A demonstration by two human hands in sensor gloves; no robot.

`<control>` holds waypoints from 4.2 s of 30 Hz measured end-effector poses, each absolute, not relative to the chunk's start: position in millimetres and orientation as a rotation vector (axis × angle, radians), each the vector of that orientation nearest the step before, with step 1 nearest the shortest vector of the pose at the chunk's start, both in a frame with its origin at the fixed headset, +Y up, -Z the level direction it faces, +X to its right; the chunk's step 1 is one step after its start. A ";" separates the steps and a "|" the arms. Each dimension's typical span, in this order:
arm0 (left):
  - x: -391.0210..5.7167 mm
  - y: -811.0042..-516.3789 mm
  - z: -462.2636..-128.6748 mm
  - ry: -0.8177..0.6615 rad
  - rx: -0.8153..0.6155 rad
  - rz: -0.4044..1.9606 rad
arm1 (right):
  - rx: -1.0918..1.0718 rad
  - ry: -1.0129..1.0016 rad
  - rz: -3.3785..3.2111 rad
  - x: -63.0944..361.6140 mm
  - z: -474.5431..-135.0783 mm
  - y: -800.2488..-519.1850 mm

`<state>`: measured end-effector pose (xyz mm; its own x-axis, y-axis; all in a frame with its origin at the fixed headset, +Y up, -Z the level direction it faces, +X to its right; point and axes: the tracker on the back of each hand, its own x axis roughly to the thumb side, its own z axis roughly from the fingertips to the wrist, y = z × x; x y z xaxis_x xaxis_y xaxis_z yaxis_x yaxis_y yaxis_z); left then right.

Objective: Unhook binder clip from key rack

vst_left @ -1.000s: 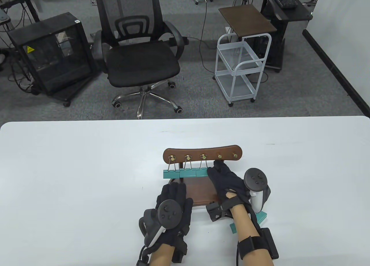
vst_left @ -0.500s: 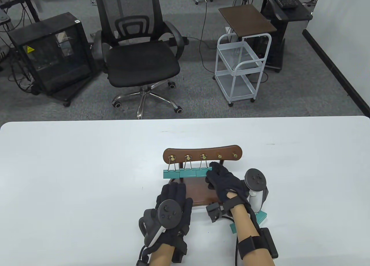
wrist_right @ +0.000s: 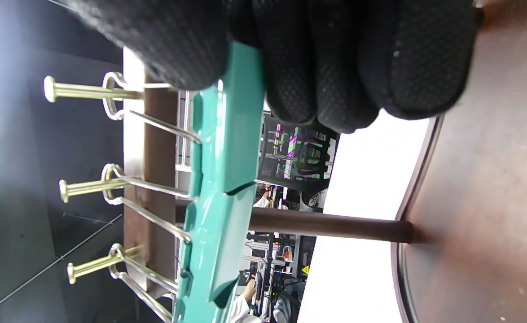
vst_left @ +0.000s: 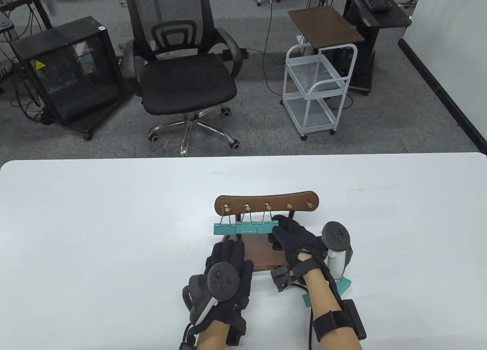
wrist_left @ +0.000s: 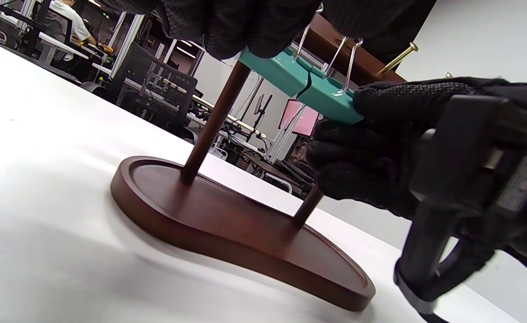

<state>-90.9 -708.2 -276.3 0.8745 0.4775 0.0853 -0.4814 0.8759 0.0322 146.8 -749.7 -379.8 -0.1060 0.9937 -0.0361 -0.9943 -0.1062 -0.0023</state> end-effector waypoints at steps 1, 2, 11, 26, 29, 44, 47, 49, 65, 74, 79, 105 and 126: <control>-90.8 -708.1 -276.3 -0.075 0.053 0.501 | -0.032 0.023 1.677 147.2 -379.7 -749.7; -90.8 -708.1 -276.3 -0.076 0.053 0.502 | -0.032 0.020 1.677 147.6 -379.5 -749.6; -90.6 -708.2 -276.3 -0.078 0.057 0.504 | -0.037 -0.009 1.674 154.2 -378.1 -748.5; -90.5 -708.4 -275.9 -0.076 0.054 0.496 | 0.009 -0.037 1.631 156.7 -377.9 -744.5; -90.5 -708.4 -275.8 -0.076 0.054 0.497 | 0.013 -0.034 1.615 156.5 -377.9 -744.5; -89.9 -708.6 -276.0 -0.078 0.057 0.503 | 0.027 0.007 1.579 160.2 -368.3 -744.4; -89.5 -708.6 -275.8 -0.080 0.057 0.501 | 0.043 0.012 1.585 160.7 -364.2 -740.0; -89.4 -708.6 -275.9 -0.080 0.057 0.502 | 0.053 0.004 1.586 160.7 -359.2 -738.4; -84.3 -707.0 -273.4 -0.096 0.059 0.485 | 0.029 0.002 1.606 183.9 -314.8 -733.6; -85.4 -706.9 -273.5 -0.093 0.065 0.485 | -0.072 -0.021 1.666 198.0 -306.5 -740.9; -85.6 -707.4 -274.1 -0.089 0.062 0.485 | -0.194 0.050 1.837 200.3 -302.5 -739.0; -86.2 -707.1 -274.1 -0.087 0.064 0.486 | -0.361 0.322 2.545 151.2 -301.6 -743.8; -86.2 -706.9 -274.0 -0.087 0.064 0.484 | -0.263 0.241 2.838 139.1 -304.3 -736.8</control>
<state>-86.2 -706.9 -274.0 0.8816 0.4616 0.0989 -0.4670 0.8833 0.0405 139.1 -736.8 -304.3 -0.9440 0.2604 -0.2025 -0.2909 -0.9467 0.1385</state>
